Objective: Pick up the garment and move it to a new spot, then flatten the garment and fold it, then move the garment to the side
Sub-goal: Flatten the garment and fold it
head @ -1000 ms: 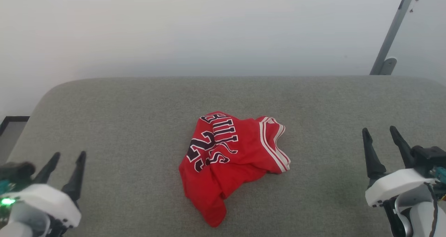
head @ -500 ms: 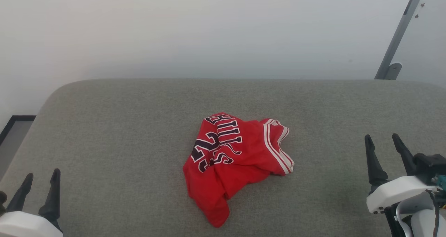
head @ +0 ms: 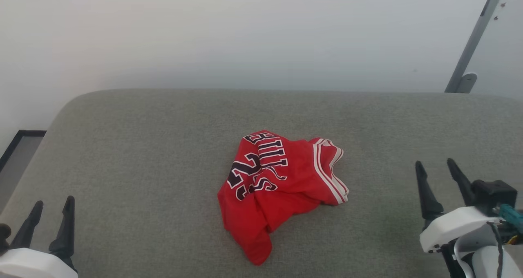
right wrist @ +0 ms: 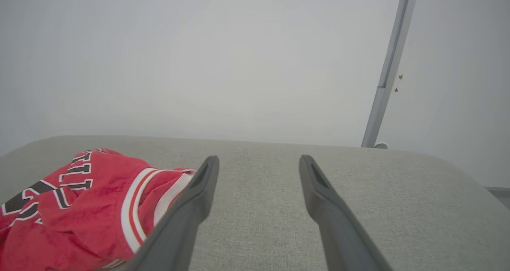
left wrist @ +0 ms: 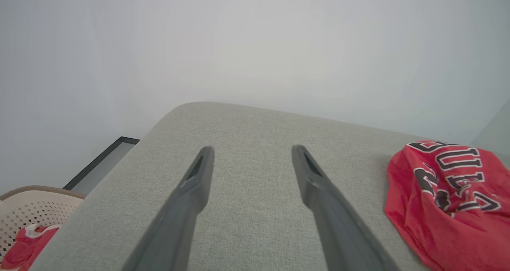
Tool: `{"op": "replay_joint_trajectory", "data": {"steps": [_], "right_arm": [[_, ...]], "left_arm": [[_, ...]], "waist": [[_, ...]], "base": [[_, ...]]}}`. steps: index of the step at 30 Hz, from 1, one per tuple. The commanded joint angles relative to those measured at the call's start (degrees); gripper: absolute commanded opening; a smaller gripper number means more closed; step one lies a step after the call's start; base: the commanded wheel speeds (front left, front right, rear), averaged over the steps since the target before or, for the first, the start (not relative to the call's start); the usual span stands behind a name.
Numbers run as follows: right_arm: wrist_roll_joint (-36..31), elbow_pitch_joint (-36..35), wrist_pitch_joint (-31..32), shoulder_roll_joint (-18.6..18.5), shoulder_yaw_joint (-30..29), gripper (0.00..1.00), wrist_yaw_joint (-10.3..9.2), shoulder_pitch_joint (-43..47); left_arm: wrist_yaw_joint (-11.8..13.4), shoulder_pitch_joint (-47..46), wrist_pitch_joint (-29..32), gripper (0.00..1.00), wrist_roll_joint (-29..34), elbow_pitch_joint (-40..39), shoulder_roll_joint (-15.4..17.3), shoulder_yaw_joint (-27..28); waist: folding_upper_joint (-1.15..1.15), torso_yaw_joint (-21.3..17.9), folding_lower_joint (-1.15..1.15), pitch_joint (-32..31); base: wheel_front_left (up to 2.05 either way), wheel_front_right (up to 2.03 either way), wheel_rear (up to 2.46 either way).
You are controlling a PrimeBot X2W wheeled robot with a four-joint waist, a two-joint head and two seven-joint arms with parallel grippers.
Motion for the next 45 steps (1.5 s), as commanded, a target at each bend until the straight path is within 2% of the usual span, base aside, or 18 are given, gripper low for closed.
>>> {"op": "replay_joint_trajectory", "data": {"steps": [1,11,18,29,30,31,38,45], "right_arm": [[0.4,-0.1,0.5,0.2,0.6,1.0,0.0,-0.4],[4.1,1.5,5.9,-1.1,9.9,1.0,0.01,-3.5],[8.1,4.9,14.4,-3.3,17.7,1.0,0.0,-7.5],[7.5,13.6,25.2,-3.8,19.5,1.0,0.01,-13.0],[7.1,14.4,25.8,-3.9,20.0,0.44,0.01,-13.6],[6.8,14.8,25.8,-3.9,20.4,0.0,0.01,-14.2],[8.8,14.5,27.0,-2.9,22.3,0.0,0.01,-15.9],[13.7,6.5,32.8,-3.8,25.4,0.0,0.01,-13.0]], "left_arm": [[0.4,0.1,-0.1,1.0,0.0,-0.3,-0.2,-0.1],[-0.6,-2.1,-0.2,1.0,0.9,-1.8,-2.1,-1.8],[-1.5,-4.6,-0.3,1.0,1.4,-1.1,-3.5,-3.2],[-3.1,-9.1,-0.5,1.0,2.9,1.6,-6.9,-4.3],[-3.2,-9.5,-0.5,1.0,3.1,1.9,-7.3,-4.3],[-3.5,-9.9,-0.5,1.0,3.0,2.2,-7.7,-4.3],[-4.4,-10.9,-0.5,1.0,3.7,4.2,-8.6,-2.9],[-5.1,-8.9,-0.5,1.0,4.4,4.6,-8.4,-0.5]], "waist": [[0.0,0.4,0.0,0.3],[0.0,5.0,0.0,2.6],[0.0,8.2,0.0,6.3],[0.0,11.4,0.0,10.6],[0.0,11.6,0.0,11.0],[0.0,11.8,0.0,11.2],[0.0,11.2,0.0,11.3],[0.0,8.9,0.0,9.3]], "base": [[0.0,0.0,0.0],[0.0,0.0,0.0],[0.0,0.0,0.0],[0.0,0.0,0.0],[0.0,0.0,0.0],[0.0,0.0,0.0],[0.0,0.0,0.0],[0.0,0.0,0.0]]}}
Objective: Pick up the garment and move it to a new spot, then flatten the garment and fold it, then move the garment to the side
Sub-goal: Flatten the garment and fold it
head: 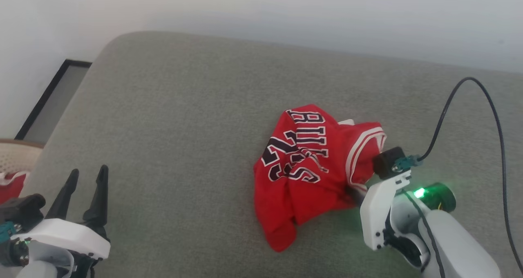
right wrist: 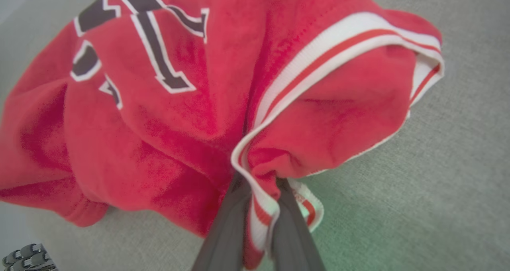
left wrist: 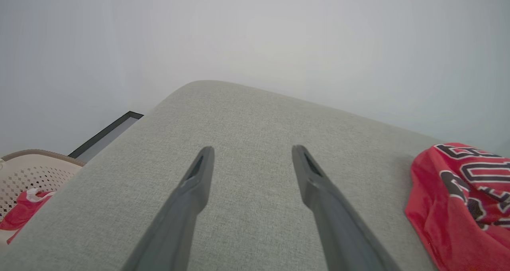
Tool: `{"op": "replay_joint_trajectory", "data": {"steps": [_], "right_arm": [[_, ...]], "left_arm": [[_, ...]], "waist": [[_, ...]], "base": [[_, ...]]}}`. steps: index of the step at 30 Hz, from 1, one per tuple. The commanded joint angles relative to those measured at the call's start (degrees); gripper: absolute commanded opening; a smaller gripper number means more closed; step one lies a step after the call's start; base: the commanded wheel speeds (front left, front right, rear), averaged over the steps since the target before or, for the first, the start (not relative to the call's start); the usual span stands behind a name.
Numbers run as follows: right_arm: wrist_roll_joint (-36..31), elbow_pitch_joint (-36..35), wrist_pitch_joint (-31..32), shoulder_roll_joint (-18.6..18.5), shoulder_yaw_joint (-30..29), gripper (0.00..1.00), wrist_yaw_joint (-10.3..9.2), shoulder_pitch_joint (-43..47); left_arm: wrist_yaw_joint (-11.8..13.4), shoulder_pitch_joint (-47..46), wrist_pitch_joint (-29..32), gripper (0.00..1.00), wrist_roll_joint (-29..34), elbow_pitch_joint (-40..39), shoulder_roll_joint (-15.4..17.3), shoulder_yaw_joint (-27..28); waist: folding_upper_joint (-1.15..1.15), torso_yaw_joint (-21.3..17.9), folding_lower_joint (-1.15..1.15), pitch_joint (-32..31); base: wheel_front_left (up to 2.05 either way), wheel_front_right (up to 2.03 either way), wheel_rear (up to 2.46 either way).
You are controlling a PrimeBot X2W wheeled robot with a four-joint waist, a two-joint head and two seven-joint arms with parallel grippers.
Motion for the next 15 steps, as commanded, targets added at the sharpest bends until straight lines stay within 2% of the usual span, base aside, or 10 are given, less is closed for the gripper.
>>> {"op": "replay_joint_trajectory", "data": {"steps": [1,10,15], "right_arm": [[1.5,-2.6,1.8,-0.6,0.7,0.0,0.02,1.6],[5.7,-20.0,13.2,-3.1,2.7,0.0,0.02,11.6],[6.4,-24.1,18.6,-3.0,3.9,0.0,0.02,16.3]], "left_arm": [[-0.3,0.8,-0.3,1.0,0.5,0.0,0.2,0.6],[-0.6,1.5,-0.3,1.0,0.8,-0.4,0.5,1.5],[-0.9,0.9,-0.3,1.0,1.0,-0.2,0.3,1.4]], "waist": [[0.0,-1.1,0.0,-0.9],[0.0,-3.9,0.0,-1.7],[0.0,-4.3,0.0,-1.1]], "base": [[0.0,0.0,0.0],[0.0,0.0,0.0],[0.0,0.0,0.0]]}}
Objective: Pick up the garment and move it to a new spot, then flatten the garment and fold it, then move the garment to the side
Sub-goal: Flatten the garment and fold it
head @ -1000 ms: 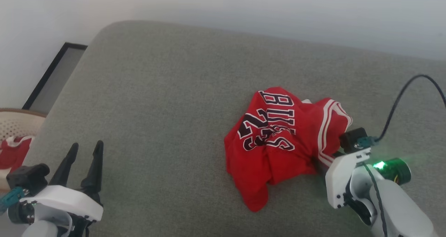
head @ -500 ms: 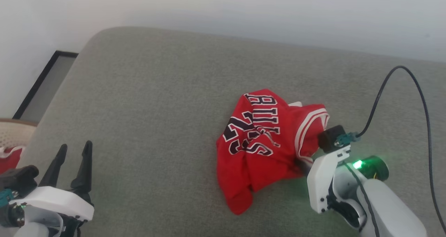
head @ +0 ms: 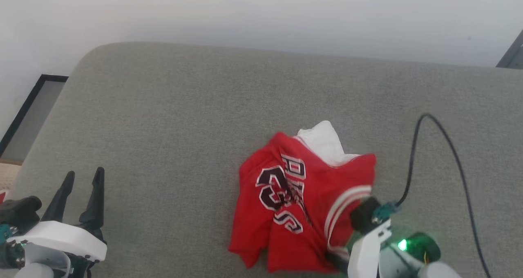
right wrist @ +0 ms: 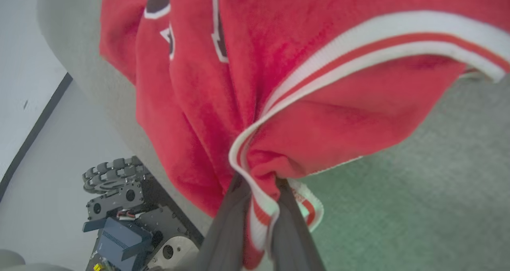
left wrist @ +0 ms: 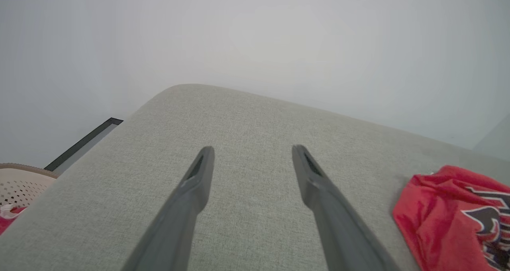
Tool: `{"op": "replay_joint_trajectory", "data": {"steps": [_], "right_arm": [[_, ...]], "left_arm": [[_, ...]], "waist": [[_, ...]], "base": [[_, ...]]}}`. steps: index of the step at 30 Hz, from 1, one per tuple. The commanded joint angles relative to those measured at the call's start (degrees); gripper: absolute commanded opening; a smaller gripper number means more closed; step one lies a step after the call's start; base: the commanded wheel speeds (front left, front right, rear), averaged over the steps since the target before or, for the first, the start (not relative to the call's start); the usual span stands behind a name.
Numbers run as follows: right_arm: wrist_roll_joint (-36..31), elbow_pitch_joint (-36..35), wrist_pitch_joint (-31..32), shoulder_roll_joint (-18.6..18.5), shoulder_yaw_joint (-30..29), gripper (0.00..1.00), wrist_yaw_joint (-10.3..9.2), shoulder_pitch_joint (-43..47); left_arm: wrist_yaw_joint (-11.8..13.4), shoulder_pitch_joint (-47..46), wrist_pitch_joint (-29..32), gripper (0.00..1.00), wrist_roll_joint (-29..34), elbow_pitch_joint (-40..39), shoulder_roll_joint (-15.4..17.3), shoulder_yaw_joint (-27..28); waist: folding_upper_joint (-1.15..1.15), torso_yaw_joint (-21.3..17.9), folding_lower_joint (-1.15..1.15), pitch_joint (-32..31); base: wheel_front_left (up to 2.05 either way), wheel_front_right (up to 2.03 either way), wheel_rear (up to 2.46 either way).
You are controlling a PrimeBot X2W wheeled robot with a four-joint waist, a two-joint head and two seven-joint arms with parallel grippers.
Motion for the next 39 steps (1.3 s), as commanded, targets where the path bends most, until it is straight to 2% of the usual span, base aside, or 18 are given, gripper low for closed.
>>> {"op": "replay_joint_trajectory", "data": {"steps": [1,8,9,10,19,32,39], "right_arm": [[0.5,-1.1,1.5,0.0,0.5,0.0,0.02,1.5],[-1.1,-0.3,2.3,0.1,0.6,0.0,0.02,2.9],[-1.1,0.4,1.8,0.4,0.3,0.41,0.02,2.9],[-1.6,1.1,1.2,0.3,0.2,1.0,0.02,2.5],[-1.0,3.5,0.6,0.3,-0.9,1.0,0.01,1.3],[-1.8,-6.8,2.3,-0.5,-6.9,1.0,0.01,2.2],[-4.7,-9.5,-1.3,0.4,-10.9,1.0,0.01,-0.9]], "left_arm": [[-0.3,-0.3,-0.3,1.0,0.5,0.2,0.0,-0.1],[-0.6,-1.5,-0.3,1.0,0.9,0.9,-0.4,-0.6],[-0.6,-1.6,-0.3,1.0,1.0,1.0,-0.5,-0.6],[-0.7,-1.7,-0.3,1.0,1.0,1.1,-0.6,-0.6],[-1.0,-1.1,-0.3,1.0,1.9,2.1,-0.7,0.1],[-1.4,0.7,-0.3,1.0,2.1,1.7,0.0,0.6],[-1.4,0.5,-0.3,1.0,2.2,1.1,-0.1,0.2]], "waist": [[0.0,-0.1,0.0,0.3],[0.0,0.1,0.0,1.1],[0.0,0.2,0.0,1.1],[0.0,0.2,0.0,1.1],[0.0,0.2,0.0,0.1],[0.0,-0.3,0.0,-2.1],[0.0,0.2,0.0,-2.0]], "base": [[0.0,0.0,0.0],[0.0,0.0,0.0],[0.0,0.0,0.0],[0.0,0.0,0.0],[0.0,0.0,0.0],[0.0,0.0,0.0],[0.0,0.0,0.0]]}}
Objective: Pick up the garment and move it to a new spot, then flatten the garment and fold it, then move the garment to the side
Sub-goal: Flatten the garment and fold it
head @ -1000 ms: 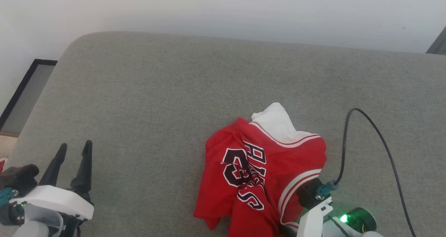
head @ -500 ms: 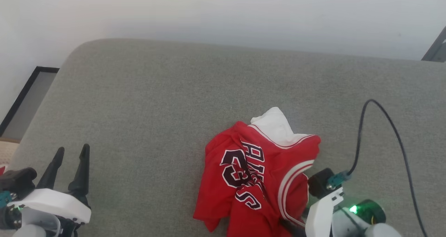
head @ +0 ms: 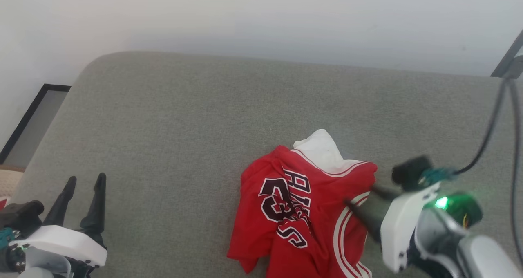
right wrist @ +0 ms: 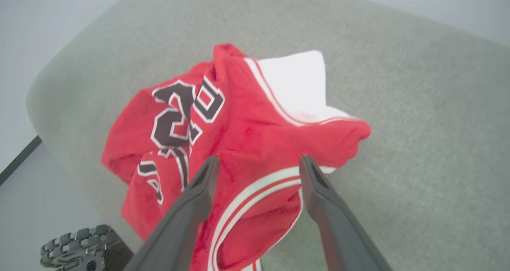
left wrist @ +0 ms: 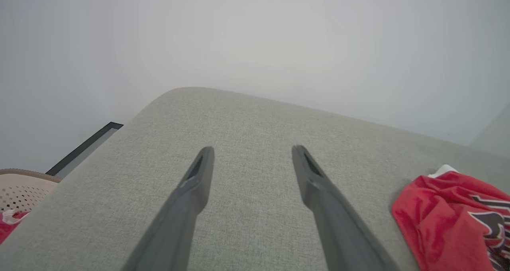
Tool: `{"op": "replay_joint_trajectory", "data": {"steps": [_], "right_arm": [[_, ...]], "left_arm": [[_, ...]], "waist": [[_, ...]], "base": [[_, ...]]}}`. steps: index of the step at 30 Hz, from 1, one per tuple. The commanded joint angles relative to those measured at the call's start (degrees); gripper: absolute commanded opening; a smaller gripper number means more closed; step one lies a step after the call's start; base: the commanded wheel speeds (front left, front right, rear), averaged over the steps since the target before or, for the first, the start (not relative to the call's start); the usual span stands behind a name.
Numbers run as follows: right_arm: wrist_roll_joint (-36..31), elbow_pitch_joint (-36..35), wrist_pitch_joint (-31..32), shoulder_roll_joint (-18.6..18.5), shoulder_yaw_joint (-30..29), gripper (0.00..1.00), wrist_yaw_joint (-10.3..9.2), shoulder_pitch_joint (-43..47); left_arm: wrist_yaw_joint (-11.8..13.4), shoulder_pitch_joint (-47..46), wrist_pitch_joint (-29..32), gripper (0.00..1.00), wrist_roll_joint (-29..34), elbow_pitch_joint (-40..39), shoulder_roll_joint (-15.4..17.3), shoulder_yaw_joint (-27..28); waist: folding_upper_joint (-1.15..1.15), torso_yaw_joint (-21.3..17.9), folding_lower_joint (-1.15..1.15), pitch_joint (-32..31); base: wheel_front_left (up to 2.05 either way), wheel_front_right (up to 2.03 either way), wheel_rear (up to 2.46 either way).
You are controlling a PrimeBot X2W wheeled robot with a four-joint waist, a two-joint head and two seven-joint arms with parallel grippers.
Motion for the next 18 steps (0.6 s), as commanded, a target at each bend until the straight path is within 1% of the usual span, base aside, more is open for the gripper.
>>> {"op": "replay_joint_trajectory", "data": {"steps": [1,5,6,10,11,12,18], "right_arm": [[-0.5,0.3,-1.5,0.5,-0.5,1.0,0.0,-1.5],[-1.9,3.2,-5.5,0.2,-1.4,1.0,0.0,-5.9],[-2.4,4.3,-6.4,-0.4,-1.3,1.0,0.01,-7.1],[-2.9,10.6,-8.6,-1.5,-1.1,1.0,0.01,-12.1],[-2.6,12.3,-9.0,-1.5,-1.0,1.0,0.0,-13.3],[-2.6,12.3,-9.0,-1.5,-1.0,1.0,0.0,-13.3],[-0.5,22.7,-8.8,-3.2,1.6,1.0,0.01,-20.8]], "left_arm": [[-0.2,-0.1,-0.3,1.0,0.8,-0.3,0.0,-0.1],[-0.5,-1.2,-0.2,1.0,0.4,-0.5,-0.5,-0.7],[-0.5,-1.5,-0.2,1.0,0.5,-0.5,-0.6,-0.9],[-0.7,-2.7,-0.2,1.0,0.5,-0.3,-1.2,-1.6],[-0.8,-3.1,-0.2,1.0,0.5,-0.2,-1.4,-1.8],[-0.8,-3.1,-0.2,1.0,0.5,-0.2,-1.4,-1.8],[-1.1,-5.5,-0.2,1.0,0.9,0.6,-2.4,-3.2]], "waist": [[0.0,0.3,0.0,0.3],[0.0,1.4,0.0,1.2],[0.0,1.8,0.0,1.5],[0.0,3.5,0.0,2.9],[0.0,4.0,0.0,3.3],[0.0,4.0,0.0,3.3],[0.0,7.3,0.0,5.9]], "base": [[0.0,0.0,0.0],[0.0,0.0,0.0],[0.0,0.0,0.0],[0.0,0.0,0.0],[0.0,0.0,0.0],[0.0,0.0,0.0],[0.0,0.0,0.0]]}}
